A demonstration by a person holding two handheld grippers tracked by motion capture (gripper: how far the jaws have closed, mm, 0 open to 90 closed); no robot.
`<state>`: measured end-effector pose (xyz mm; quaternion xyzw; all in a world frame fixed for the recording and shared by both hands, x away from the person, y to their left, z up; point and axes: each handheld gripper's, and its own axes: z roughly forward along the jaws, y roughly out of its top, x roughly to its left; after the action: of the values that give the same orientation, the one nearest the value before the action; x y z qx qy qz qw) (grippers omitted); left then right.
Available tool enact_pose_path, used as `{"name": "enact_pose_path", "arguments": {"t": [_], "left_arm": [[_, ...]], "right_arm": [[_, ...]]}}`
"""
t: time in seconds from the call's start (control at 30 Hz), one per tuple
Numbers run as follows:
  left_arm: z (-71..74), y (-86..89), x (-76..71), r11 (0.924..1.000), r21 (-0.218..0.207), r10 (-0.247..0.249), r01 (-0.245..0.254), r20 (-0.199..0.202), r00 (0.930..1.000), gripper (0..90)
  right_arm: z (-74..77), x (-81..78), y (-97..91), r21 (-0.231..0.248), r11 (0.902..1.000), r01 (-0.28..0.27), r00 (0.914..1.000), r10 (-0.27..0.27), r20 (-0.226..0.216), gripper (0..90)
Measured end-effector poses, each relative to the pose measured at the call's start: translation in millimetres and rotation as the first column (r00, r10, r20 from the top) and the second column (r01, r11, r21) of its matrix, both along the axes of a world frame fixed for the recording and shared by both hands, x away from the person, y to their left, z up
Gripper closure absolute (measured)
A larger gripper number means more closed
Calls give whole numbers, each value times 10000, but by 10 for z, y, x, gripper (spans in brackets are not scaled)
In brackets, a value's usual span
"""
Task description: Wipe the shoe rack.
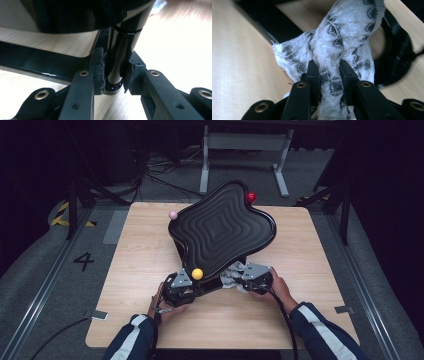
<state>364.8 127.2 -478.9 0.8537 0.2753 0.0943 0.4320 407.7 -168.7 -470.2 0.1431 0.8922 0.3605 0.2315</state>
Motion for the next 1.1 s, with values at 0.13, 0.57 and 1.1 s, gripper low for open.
{"name": "enact_pose_path", "arguments": {"t": [0.13, 0.57, 1.1], "left_arm": [[0, -2, 2, 10000, 6, -41, 41, 36, 10000, 717], [-2, 3, 9, 9999, -101, -85, 84, -76, 9999, 700], [0, -2, -1, 9999, 5, -125, 125, 8, 9999, 686]], "right_arm": [[-23, 115, -109, -72, 9976, 690, 9975, -688, 180, 747], [-45, 284, -219, -304, 9798, 1974, 9803, -1970, 173, 753], [64, 254, -434, 227, 9616, 2734, 9614, -2740, 269, 761]]}}
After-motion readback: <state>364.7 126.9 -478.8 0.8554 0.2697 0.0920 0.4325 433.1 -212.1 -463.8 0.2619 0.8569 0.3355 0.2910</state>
